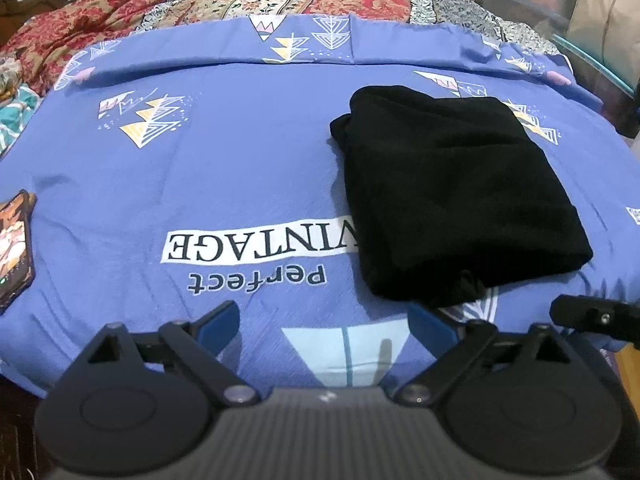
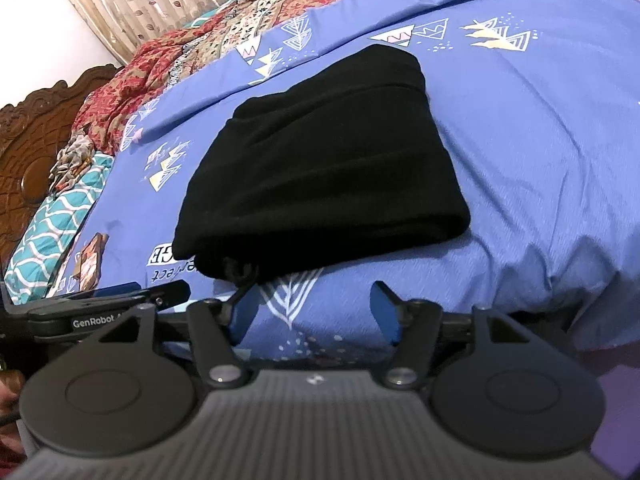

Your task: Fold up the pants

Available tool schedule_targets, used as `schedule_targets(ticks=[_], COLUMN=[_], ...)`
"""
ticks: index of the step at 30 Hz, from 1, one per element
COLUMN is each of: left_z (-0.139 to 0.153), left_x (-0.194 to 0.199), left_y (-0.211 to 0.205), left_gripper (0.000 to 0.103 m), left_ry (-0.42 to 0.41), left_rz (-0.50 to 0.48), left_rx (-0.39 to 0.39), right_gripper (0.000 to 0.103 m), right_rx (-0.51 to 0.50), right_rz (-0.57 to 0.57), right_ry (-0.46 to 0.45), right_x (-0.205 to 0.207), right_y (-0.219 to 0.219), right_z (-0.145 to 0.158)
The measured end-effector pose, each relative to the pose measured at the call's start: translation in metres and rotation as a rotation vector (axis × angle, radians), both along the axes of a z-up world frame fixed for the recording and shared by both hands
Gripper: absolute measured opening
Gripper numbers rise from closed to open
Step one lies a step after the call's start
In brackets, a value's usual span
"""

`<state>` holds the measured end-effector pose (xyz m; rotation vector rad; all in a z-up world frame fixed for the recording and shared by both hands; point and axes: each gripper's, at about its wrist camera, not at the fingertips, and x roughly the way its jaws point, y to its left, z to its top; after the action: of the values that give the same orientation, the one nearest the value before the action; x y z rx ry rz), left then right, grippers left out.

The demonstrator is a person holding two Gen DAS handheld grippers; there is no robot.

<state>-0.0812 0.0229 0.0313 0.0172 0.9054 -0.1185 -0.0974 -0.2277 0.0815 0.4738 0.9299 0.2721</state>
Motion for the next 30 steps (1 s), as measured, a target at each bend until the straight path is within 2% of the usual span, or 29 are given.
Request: schedule_targets(ticks=[4,6,15,20,30], left_z=[0.002,0.002,0.002,0.001,-0.007], left_x=[-0.002,-0.002,-0.005,-0.005,-0.004], left_y=[-0.002,-0.002,-0.005,-0.007,-0.006], left_gripper=[0.102,0.103,0.103,0.103,0.103], left_ry=[-0.009,-0.006,-0.006,-0.01,0.012], left_rz=[0.004,0.007,0.02,0.025,0.032], left_rx=[0.027,0.041,0.068,0.11,0.128], right_gripper=[0.076,0.084,0.094,0.095,0.095], right_rx=[0.002,0.008,0.029,0.044,0.058], right_rz=[0.015,0.022,0.011,0.004,0.005], right_ry=[-0.004,-0.007,-0.011,0.014,0.06], right_x=[-0.003,-0.004,-0.01,-0.01,-0.009], right_y=[0.002,0.001,-0.002,-0.007,-0.013], right_z=[0.001,0.001,0.001,-0.003,-0.009])
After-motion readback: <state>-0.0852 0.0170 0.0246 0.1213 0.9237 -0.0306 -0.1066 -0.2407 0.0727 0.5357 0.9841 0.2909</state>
